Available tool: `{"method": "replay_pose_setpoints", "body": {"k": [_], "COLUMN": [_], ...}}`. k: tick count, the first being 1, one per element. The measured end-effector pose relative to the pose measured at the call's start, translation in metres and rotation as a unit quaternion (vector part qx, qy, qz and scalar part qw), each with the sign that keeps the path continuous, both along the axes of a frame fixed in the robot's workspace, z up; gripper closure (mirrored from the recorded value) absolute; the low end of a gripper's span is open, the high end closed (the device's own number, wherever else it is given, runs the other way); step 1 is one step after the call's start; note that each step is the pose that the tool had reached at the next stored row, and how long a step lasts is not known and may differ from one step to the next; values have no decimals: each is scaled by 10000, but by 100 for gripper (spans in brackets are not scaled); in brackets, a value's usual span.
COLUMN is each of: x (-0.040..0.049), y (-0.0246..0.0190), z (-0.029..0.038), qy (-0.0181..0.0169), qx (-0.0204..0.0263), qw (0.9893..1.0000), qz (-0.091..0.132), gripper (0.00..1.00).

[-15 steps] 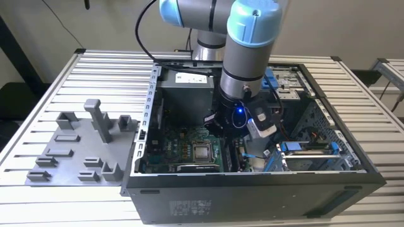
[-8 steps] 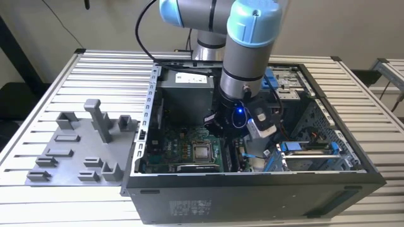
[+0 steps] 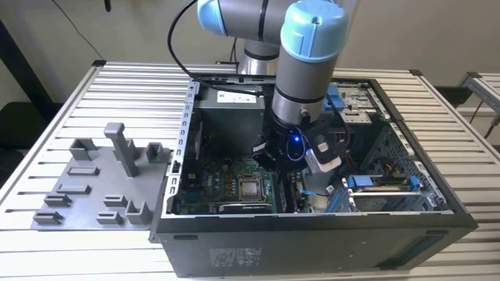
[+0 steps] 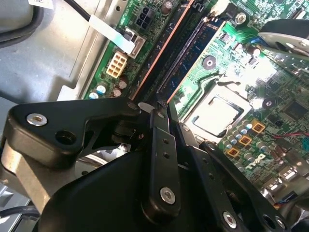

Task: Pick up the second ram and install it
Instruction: 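Insert the second ram into the second slot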

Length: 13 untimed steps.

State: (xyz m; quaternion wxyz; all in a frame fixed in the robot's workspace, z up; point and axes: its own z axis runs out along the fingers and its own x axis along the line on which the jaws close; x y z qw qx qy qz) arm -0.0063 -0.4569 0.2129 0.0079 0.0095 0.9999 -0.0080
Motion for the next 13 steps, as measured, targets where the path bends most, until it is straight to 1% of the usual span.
{"method": "replay_pose_setpoints", "body": {"k": [6, 7, 9, 10, 11, 13], "x": [0, 0, 1, 0, 0, 0], "y": [0, 3, 2, 0, 0, 0], "z": [-1, -5, -4, 5, 39, 133], "qy": [0, -1, -1, 1, 1, 2], "qx": [2, 12, 6, 0, 1, 1], "qw": [10000, 10000, 10000, 10000, 10000, 10000], "qz": [0, 0, 0, 0, 0, 0], "gripper": [85, 85, 84, 78, 78, 78]}}
